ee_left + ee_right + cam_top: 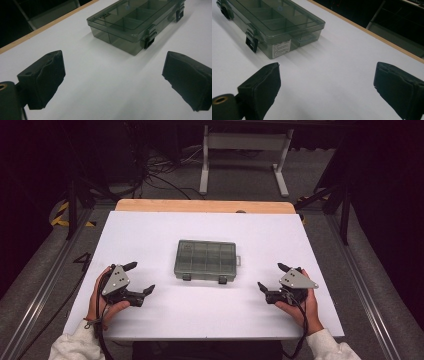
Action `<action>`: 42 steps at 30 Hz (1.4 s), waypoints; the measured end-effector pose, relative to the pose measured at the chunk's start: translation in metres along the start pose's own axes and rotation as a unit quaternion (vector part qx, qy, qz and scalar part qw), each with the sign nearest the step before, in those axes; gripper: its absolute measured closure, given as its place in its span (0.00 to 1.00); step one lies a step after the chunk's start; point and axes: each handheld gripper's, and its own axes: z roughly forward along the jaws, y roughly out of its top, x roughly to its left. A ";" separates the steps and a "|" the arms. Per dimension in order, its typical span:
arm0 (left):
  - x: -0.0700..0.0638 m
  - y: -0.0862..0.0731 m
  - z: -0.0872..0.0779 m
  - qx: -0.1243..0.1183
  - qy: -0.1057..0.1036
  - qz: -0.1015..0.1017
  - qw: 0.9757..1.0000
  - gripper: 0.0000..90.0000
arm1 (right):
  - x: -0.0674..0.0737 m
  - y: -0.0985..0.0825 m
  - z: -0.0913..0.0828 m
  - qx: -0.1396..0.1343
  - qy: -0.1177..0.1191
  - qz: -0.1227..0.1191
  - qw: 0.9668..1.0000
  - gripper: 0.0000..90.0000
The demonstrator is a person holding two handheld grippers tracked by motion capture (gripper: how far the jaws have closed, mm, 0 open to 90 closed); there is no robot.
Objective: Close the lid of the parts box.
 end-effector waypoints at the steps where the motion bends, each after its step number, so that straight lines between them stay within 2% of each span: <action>1: 0.000 0.000 -0.001 -0.001 -0.001 0.001 1.000 0.06 | 0.000 0.000 0.000 0.000 0.000 -0.002 1.000 0.09; 9: 0.000 0.001 -0.001 -0.006 0.001 0.000 1.000 0.06 | 0.002 0.002 0.000 0.000 -0.001 -0.006 1.000 0.09; 32: 0.001 0.001 0.002 -0.002 -0.001 -0.001 1.000 0.06 | 0.001 0.002 -0.003 -0.008 -0.004 0.001 1.000 0.09; 35: 0.002 0.001 0.003 -0.004 0.000 -0.003 1.000 0.06 | 0.000 0.003 -0.004 -0.012 -0.012 0.000 1.000 0.09; 38: 0.003 0.001 0.005 -0.003 -0.003 -0.005 1.000 0.06 | -0.002 0.002 -0.005 -0.018 -0.018 0.011 1.000 0.09; 42: 0.004 0.001 0.007 0.001 -0.004 -0.007 1.000 0.06 | -0.004 0.001 -0.004 -0.015 -0.019 0.014 1.000 0.09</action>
